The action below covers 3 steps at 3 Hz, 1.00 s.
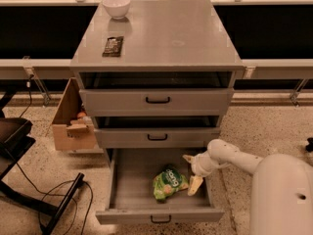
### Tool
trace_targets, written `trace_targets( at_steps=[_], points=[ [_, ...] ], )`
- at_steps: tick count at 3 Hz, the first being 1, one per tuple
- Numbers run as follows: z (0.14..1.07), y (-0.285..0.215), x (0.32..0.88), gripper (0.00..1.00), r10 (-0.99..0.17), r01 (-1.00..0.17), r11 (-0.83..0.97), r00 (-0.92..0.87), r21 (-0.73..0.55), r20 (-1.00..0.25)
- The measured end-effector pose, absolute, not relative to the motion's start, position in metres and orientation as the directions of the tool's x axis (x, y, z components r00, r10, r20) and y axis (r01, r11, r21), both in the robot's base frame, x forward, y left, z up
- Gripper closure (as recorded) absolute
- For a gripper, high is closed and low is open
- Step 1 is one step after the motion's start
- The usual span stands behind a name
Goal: Pick green rice chip bag from bottom drawer and place on counter
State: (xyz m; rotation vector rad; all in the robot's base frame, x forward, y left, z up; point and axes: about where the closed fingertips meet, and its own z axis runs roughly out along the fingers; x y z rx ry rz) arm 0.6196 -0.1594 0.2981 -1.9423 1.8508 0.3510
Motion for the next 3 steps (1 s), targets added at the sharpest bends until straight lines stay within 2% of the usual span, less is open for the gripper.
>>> trace_targets(
  at_steps=[1, 2, 3],
  points=[
    [0.236, -0.116, 0.643, 0.0, -0.853, -0.991, -0.076, 0.12, -0.106, -0.507],
    [0.198, -0.094, 0.657, 0.0, -0.843, -0.988, -0.115, 0.151, -0.101, -0.516],
    [0.155, -0.068, 0.663, 0.23, -0.844, -0.984, -0.159, 0.175, -0.074, -0.507]
  ],
)
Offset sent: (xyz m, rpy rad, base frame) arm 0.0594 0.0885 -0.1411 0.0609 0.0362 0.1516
